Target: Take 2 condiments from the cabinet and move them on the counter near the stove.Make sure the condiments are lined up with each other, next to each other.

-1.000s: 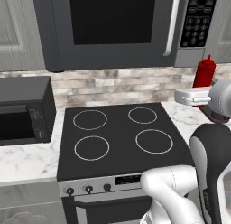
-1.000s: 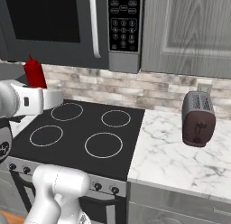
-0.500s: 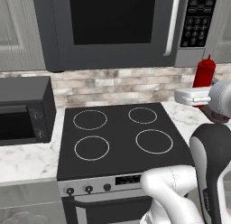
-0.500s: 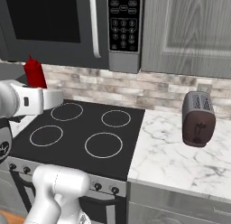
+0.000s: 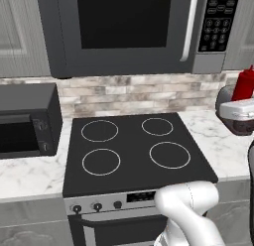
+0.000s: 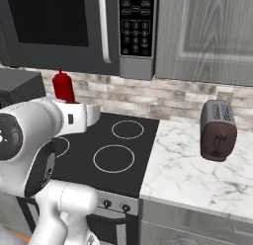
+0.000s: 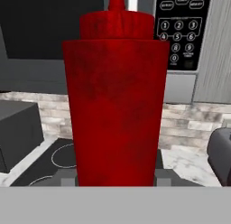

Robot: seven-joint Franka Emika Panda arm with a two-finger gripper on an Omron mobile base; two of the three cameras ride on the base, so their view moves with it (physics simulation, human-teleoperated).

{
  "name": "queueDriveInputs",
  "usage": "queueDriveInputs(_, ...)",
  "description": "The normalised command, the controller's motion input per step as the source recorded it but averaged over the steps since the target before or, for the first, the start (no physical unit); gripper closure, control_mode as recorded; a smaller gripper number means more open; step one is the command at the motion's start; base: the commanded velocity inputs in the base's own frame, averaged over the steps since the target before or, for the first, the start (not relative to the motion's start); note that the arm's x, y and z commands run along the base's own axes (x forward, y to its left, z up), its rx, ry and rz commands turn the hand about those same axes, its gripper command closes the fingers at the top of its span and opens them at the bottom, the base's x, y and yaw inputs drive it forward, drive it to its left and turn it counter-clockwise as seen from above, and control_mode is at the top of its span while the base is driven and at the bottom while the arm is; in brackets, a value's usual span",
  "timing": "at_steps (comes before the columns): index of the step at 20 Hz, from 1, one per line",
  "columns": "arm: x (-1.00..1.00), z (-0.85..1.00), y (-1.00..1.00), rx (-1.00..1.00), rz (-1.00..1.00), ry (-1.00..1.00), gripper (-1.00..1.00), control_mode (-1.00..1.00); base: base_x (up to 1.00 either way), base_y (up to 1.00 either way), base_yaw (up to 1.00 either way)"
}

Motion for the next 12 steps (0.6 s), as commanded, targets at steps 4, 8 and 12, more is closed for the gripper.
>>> queueDriveInputs(4,0.0,-0.26,-0.68,0.0,0.18,0.06,1.0,-1.0,0.0,0.0,0.0)
queueDriveInputs(8,0.01,-0.36,-0.49,0.0,0.16,0.0,1.0,-1.0,0.0,0.0,0.0)
queueDriveInputs(12,0.06,-0.65,-0.5,-0.04,0.15,0.0,1.0,-1.0,0.0,0.0,0.0)
